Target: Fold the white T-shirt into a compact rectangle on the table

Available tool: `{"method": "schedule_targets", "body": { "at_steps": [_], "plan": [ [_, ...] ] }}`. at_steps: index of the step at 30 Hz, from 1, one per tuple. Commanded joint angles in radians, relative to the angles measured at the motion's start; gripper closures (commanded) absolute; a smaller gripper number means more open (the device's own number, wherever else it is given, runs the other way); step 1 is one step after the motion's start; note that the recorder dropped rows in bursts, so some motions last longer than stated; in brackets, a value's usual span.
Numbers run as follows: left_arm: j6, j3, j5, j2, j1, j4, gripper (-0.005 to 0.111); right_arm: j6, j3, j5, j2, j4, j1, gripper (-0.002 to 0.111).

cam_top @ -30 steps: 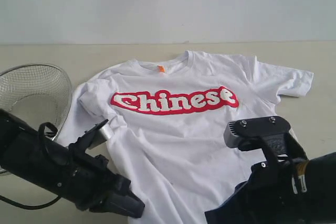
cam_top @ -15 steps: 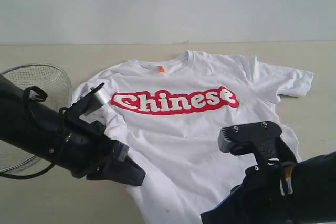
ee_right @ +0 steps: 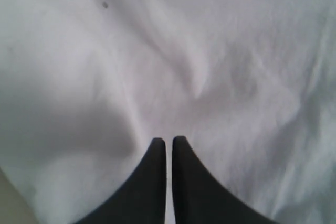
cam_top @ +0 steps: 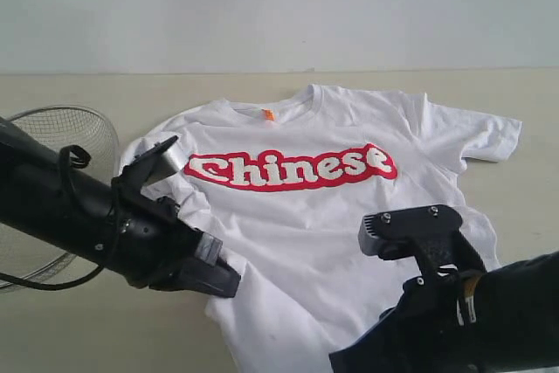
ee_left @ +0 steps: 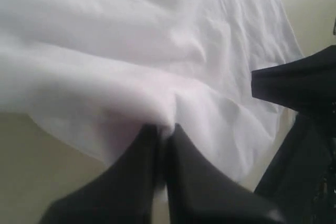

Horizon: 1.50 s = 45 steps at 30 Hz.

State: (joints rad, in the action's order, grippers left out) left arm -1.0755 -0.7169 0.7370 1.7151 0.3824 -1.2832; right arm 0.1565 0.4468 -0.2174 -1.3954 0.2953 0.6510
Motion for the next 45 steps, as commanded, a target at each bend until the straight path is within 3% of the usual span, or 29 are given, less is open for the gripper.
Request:
{"method": "schedule_targets", "body": {
  "at_steps": [1, 5, 13, 15, 19, 22, 33, 45],
  "plan": [
    [-0.192, -0.005, -0.003, 0.07, 0.0, -0.169, 0.102, -0.006, -0.006, 0.013, -0.001, 0.0, -0.003, 0.108],
    [-0.341, -0.012, 0.056, 0.098, 0.0, -0.345, 0.102, -0.006, -0.006, 0.011, -0.001, 0.0, -0.003, 0.108],
    [-0.33, -0.105, 0.097, 0.137, 0.0, -0.358, 0.1, -0.006, -0.006, 0.011, -0.001, 0.0, -0.003, 0.108],
    [-0.33, -0.114, 0.104, 0.156, 0.0, -0.358, 0.093, -0.006, -0.006, 0.011, -0.001, 0.0, -0.003, 0.108],
    [-0.33, -0.123, 0.106, 0.206, 0.0, -0.358, 0.065, -0.006, -0.006, 0.011, -0.001, 0.0, -0.003, 0.108],
    [-0.33, -0.123, 0.106, 0.233, 0.0, -0.365, 0.052, -0.006, -0.006, 0.013, -0.001, 0.0, -0.003, 0.108],
    [-0.353, -0.125, 0.135, 0.228, 0.0, -0.318, 0.051, -0.013, -0.006, 0.008, -0.001, 0.0, -0.003, 0.108],
    [-0.328, -0.125, 0.04, 0.163, -0.004, -0.22, 0.051, -0.013, -0.006, -0.015, -0.001, 0.0, -0.003, 0.108]
  ]
}}
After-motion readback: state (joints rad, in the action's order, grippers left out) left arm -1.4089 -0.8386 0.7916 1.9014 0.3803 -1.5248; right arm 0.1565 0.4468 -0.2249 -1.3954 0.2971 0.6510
